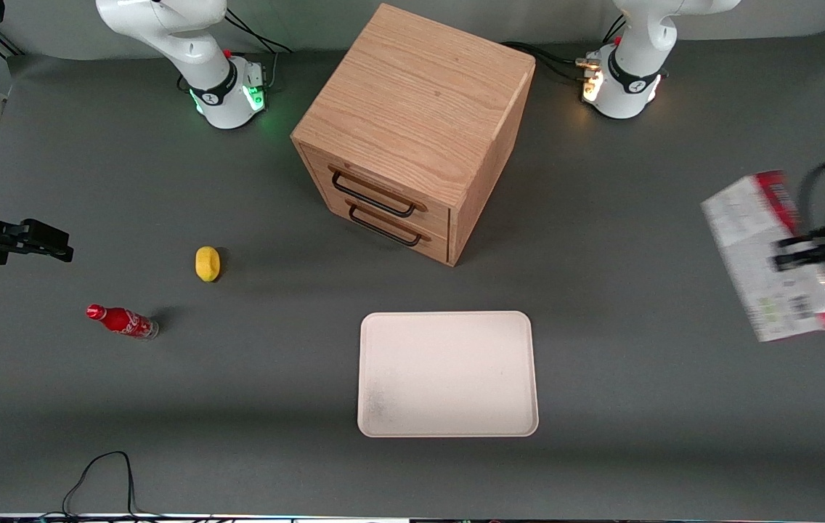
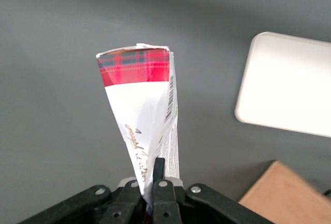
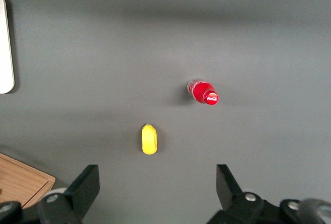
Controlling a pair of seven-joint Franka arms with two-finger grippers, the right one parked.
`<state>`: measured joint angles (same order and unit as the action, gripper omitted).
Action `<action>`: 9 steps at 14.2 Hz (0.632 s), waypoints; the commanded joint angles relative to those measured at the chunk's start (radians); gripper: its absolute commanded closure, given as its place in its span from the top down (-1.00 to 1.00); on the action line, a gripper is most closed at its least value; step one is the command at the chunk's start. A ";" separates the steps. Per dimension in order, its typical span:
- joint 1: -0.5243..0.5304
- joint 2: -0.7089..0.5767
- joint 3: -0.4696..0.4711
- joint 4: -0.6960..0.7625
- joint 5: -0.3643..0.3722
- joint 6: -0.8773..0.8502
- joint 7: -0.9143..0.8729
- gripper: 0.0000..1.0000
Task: Place red cookie box on tray
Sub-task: 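Lift the cookie box upright with the left gripper, then carry the held cookie box over the white tray with the left gripper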
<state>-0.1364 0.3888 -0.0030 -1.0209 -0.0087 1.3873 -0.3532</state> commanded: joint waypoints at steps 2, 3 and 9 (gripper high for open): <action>-0.173 0.041 0.020 -0.004 0.006 0.104 -0.239 -1.00; -0.196 0.047 0.018 -0.004 0.004 0.114 -0.231 -1.00; -0.215 0.133 -0.140 0.068 0.006 0.167 -0.130 -1.00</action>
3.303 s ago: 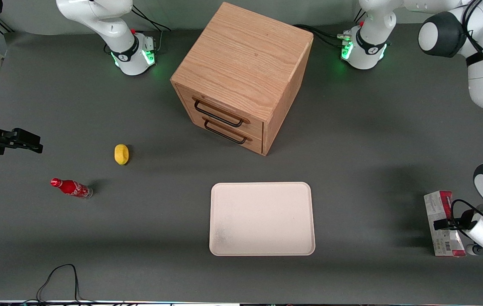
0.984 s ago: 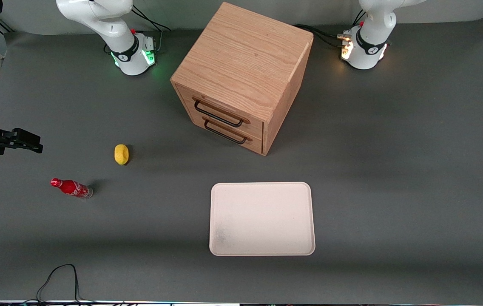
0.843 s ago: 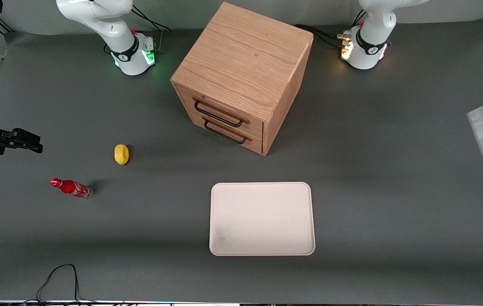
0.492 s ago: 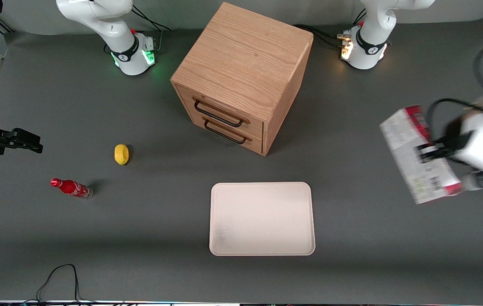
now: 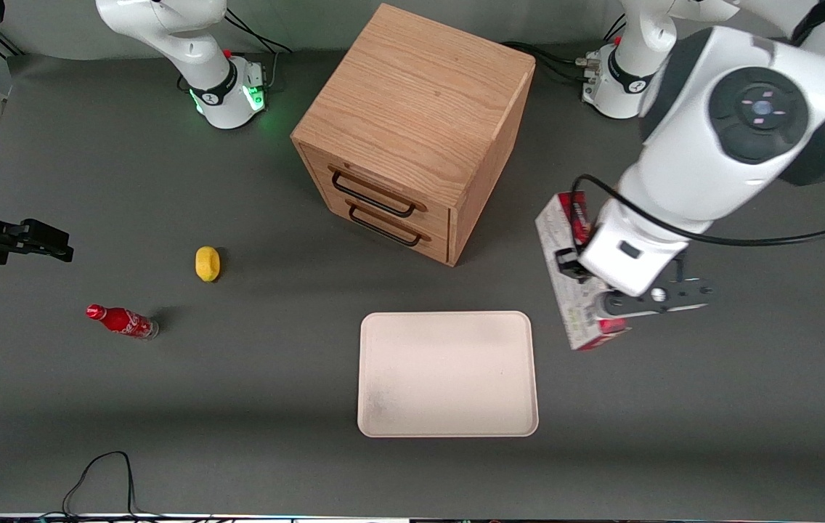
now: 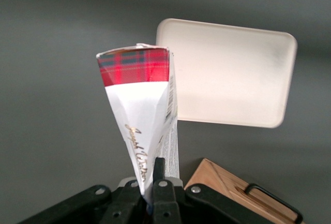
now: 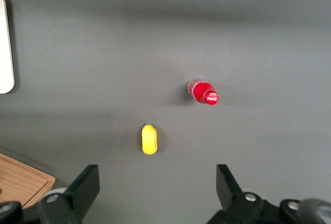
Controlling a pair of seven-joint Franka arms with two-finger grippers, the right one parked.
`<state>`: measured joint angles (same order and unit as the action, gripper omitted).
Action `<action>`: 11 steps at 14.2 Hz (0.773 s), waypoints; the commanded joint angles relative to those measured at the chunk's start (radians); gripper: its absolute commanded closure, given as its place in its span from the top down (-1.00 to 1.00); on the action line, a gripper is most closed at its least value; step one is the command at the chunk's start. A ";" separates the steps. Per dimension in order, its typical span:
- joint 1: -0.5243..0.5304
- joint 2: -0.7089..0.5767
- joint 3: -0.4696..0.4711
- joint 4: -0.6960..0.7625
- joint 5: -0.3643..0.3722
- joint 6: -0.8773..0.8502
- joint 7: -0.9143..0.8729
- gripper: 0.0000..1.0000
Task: Place red cookie box on tray
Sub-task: 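Carry the held cookie box over the white tray with the left gripper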
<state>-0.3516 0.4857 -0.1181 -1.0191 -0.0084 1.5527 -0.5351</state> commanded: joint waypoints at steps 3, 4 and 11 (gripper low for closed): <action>-0.024 0.037 -0.026 0.059 0.063 -0.003 0.064 -1.00; -0.023 0.037 -0.025 0.056 0.070 -0.005 0.066 -1.00; -0.018 0.256 -0.017 0.005 0.113 0.239 0.070 -1.00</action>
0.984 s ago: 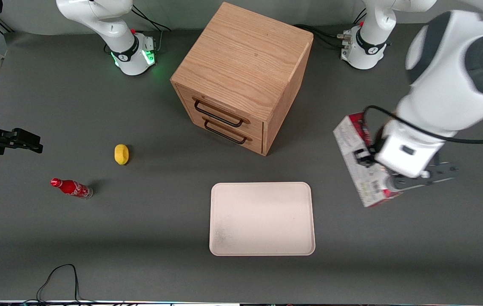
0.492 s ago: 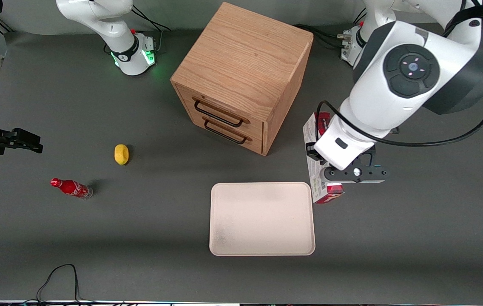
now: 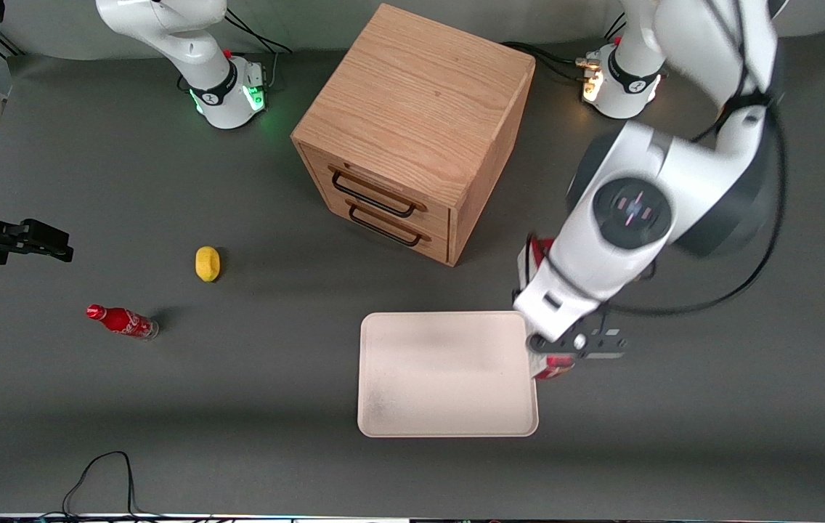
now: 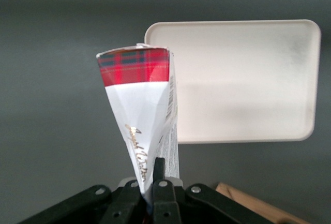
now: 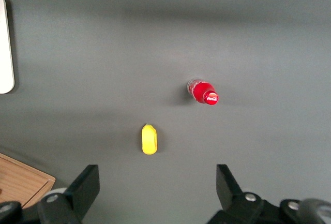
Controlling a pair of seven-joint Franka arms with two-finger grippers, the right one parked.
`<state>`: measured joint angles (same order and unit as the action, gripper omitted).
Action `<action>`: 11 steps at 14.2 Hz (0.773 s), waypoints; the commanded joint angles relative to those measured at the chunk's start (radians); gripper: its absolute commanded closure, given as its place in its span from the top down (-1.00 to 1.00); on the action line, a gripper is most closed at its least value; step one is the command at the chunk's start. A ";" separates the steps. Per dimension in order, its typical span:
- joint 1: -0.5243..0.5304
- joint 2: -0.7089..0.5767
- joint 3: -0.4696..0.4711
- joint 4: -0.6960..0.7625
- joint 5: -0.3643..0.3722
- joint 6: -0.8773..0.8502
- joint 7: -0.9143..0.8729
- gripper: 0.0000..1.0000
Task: Place red cookie box on tray
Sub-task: 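Carry the held cookie box over the white tray with the left gripper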
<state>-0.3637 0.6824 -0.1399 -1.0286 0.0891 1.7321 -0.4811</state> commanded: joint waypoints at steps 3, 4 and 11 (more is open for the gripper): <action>-0.004 0.124 0.006 -0.034 0.069 0.225 0.030 -1.00; -0.004 0.144 0.006 -0.034 0.075 0.254 0.030 -1.00; -0.004 0.245 0.028 -0.039 0.083 0.351 0.036 -1.00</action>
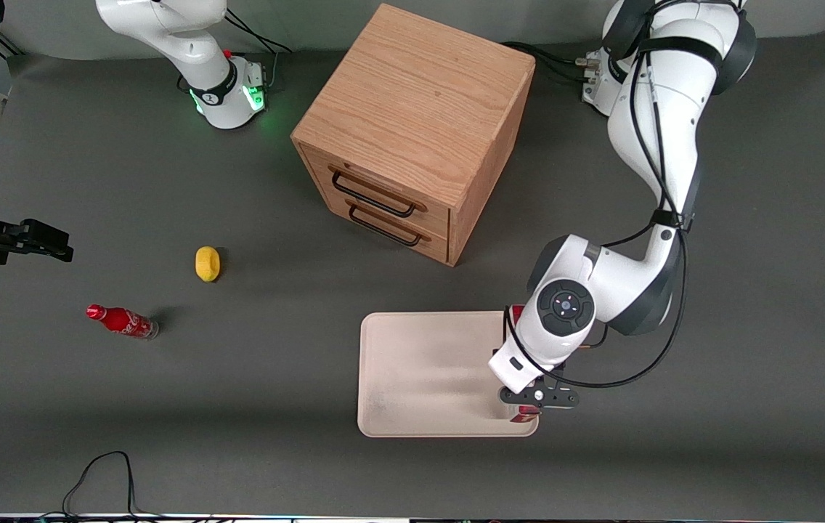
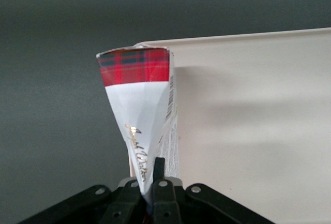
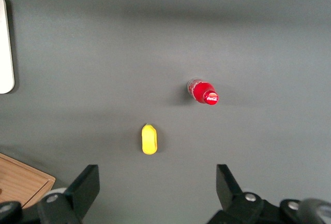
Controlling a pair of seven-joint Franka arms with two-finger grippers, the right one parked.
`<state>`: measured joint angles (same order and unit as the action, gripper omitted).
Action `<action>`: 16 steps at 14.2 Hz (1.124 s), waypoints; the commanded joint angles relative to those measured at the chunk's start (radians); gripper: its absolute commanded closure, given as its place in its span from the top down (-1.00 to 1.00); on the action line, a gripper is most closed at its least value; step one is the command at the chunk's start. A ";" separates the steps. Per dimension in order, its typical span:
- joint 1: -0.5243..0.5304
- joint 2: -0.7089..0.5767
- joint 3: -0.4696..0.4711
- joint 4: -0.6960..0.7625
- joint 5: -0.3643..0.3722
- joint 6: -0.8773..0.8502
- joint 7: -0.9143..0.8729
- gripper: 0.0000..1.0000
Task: Place red cookie box on tray
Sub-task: 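Lower the cookie box onto the tray and open the left gripper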
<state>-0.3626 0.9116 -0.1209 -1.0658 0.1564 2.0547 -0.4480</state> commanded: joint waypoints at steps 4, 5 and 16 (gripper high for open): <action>-0.006 0.021 0.010 -0.017 0.015 0.035 -0.011 -1.00; -0.009 0.021 0.010 -0.017 0.017 0.035 -0.023 -1.00; -0.006 -0.034 0.010 -0.017 0.017 -0.121 -0.083 1.00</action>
<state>-0.3618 0.9396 -0.1172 -1.0643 0.1572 2.0168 -0.4881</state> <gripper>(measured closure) 0.388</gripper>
